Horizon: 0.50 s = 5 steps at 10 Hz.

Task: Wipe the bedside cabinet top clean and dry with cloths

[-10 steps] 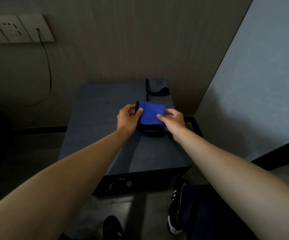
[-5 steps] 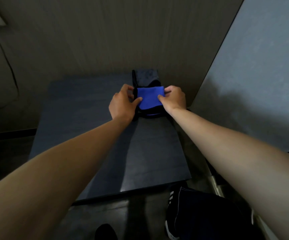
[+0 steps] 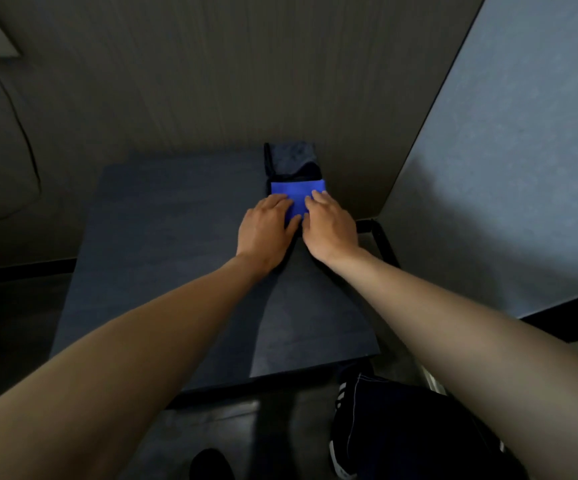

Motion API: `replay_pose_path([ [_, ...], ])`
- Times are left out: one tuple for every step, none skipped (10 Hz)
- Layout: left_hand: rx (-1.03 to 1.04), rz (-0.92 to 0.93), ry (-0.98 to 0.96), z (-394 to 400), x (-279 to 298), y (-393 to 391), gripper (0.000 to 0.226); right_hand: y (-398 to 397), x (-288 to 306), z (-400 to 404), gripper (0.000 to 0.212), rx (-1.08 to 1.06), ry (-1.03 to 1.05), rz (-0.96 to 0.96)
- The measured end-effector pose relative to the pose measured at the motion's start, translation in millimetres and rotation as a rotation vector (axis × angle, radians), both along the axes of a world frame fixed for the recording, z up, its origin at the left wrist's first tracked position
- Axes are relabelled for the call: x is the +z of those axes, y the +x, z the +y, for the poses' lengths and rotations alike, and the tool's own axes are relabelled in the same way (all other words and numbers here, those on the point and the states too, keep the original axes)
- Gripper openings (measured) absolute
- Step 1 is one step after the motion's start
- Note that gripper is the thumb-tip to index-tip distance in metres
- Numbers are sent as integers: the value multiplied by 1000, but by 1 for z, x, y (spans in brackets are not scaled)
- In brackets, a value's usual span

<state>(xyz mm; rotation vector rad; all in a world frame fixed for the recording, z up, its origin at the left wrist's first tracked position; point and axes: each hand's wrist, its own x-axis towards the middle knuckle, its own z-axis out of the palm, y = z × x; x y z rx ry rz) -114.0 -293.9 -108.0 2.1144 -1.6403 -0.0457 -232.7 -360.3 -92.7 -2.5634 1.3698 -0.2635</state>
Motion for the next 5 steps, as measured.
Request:
replay_pose_path([
  [20, 29, 59, -1, -1, -5, 53, 4, 0, 1, 46, 3, 41, 34],
  [14, 42, 98, -4, 1, -7, 54, 9, 1, 1, 52, -9, 93, 50],
  [11, 24, 113, -6, 7, -8, 51, 11, 2, 0, 53, -7, 116, 58],
  [-2, 32, 137, -9, 14, -5, 42, 10, 5, -2, 53, 0, 101, 106],
  [24, 187, 90, -9, 29, -5, 36, 14, 19, 2, 52, -9, 72, 47],
])
